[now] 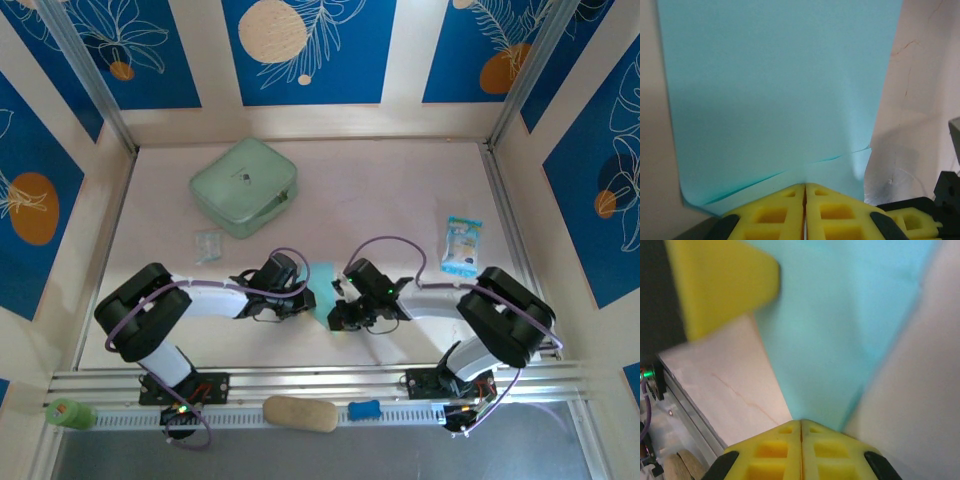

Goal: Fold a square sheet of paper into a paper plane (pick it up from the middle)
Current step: Third fold the triangle at the center of the table.

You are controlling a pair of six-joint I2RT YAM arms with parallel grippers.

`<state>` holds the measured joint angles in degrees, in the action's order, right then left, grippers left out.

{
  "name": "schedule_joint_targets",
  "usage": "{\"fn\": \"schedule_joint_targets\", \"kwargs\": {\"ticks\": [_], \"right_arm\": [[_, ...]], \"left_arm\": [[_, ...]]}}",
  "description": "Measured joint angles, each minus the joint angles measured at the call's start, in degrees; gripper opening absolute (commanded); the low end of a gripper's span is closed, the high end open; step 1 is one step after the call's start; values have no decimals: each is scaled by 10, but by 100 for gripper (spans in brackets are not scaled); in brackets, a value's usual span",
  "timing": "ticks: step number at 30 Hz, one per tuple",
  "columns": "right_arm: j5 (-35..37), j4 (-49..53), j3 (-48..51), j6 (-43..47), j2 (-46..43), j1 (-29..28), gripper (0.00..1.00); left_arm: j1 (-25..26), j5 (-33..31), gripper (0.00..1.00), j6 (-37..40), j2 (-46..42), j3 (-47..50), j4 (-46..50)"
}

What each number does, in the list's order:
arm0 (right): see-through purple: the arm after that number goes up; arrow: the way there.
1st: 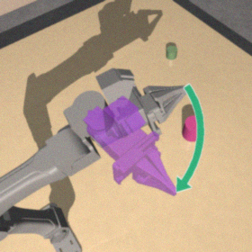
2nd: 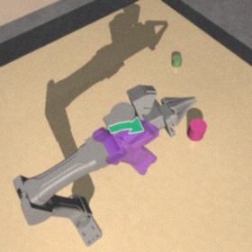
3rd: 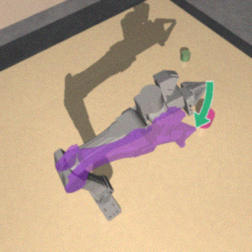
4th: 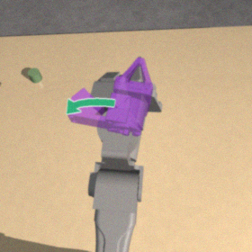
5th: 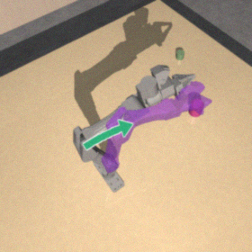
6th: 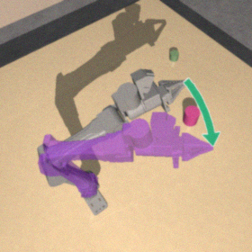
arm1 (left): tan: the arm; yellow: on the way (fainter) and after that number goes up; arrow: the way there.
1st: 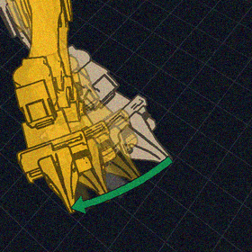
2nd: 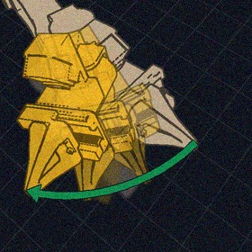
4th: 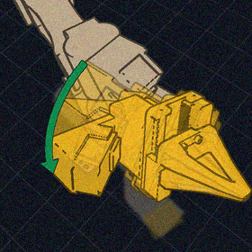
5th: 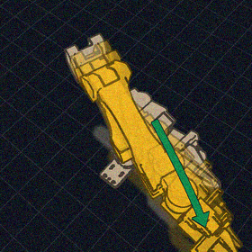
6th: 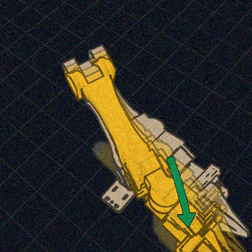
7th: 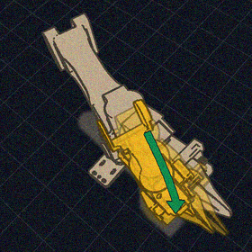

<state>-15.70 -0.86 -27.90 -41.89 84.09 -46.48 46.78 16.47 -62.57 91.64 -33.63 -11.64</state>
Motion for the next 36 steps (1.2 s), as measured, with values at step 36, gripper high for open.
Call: {"fn": "schedule_joint_targets", "kwargs": {"ticks": [36], "right_arm": [[3,-15,-23,-21,31,10,2]], "left_arm": [[1,9,9,33,-8,-30,22]]}}
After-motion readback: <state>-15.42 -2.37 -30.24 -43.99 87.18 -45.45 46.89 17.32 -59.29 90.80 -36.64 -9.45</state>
